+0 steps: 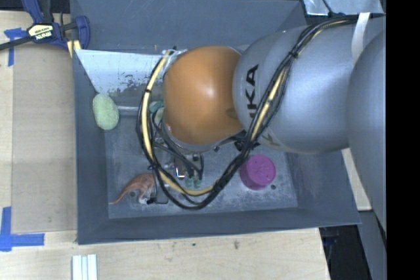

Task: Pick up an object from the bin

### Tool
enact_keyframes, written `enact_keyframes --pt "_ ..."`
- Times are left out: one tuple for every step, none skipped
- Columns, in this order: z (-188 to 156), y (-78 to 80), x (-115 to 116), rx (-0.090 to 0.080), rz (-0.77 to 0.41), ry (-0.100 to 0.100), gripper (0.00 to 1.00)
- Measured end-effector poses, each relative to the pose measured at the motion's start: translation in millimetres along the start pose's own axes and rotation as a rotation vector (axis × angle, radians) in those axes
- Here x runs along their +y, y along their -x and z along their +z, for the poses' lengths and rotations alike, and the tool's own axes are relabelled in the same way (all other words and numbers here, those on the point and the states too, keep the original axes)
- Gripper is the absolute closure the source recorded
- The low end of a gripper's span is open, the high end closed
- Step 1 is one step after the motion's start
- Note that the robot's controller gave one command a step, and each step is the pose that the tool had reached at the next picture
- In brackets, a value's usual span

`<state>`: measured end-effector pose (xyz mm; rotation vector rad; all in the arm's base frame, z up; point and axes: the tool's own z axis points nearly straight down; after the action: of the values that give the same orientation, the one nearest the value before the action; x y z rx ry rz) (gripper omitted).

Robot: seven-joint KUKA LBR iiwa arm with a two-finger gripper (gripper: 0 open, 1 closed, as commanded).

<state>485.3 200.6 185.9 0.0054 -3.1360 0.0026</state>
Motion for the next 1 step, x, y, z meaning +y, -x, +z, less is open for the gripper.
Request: enact_keyframes --pt "-4.7 1.8 -0.9 -0.008 0.004 0.003 0.00"
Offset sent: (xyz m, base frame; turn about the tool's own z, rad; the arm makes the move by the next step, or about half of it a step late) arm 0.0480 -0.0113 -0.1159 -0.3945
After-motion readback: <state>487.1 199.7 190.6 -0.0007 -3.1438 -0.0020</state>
